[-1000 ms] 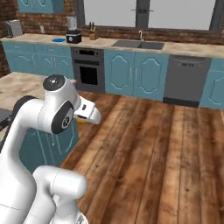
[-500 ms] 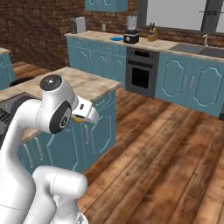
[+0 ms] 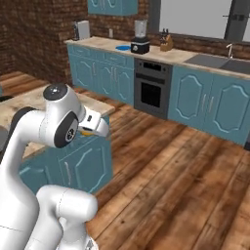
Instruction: Pick the kiwi and orange from the fridge and place them on the plate next to the blender to make a fruit smoothie.
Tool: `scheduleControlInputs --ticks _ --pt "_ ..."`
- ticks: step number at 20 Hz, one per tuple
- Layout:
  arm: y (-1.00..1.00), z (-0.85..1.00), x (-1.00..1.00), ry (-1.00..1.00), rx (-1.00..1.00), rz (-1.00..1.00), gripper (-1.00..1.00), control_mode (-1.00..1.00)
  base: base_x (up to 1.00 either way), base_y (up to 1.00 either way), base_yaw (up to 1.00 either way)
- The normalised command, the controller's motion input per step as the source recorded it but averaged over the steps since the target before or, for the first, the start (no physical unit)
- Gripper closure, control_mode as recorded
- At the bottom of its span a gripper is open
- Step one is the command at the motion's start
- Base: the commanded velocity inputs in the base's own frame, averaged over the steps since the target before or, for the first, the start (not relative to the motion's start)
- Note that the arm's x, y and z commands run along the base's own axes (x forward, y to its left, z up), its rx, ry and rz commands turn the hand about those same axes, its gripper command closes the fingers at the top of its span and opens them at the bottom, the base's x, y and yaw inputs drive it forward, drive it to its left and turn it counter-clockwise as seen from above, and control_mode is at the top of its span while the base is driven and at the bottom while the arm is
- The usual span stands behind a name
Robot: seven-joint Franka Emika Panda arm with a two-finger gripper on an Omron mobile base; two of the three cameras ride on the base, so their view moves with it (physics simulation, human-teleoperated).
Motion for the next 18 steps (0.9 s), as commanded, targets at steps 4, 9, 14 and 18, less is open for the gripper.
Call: scheduleControlInputs --ticks 4,9,14,18 --pt "0.0 0.0 0.0 0.0 0.0 0.0 1.0 1.0 1.0 -0.81 0.09" --pt "0.0 0.0 0.0 0.0 0.0 0.0 1.0 1.0 1.0 -0.77 0.13" --pt "0.0 0.0 0.0 0.0 0.0 0.0 1.0 1.0 1.0 -0.63 0.13" --pt "0.0 0.0 0.0 0.0 0.0 0.0 1.0 1.0 1.0 -0.47 0.21"
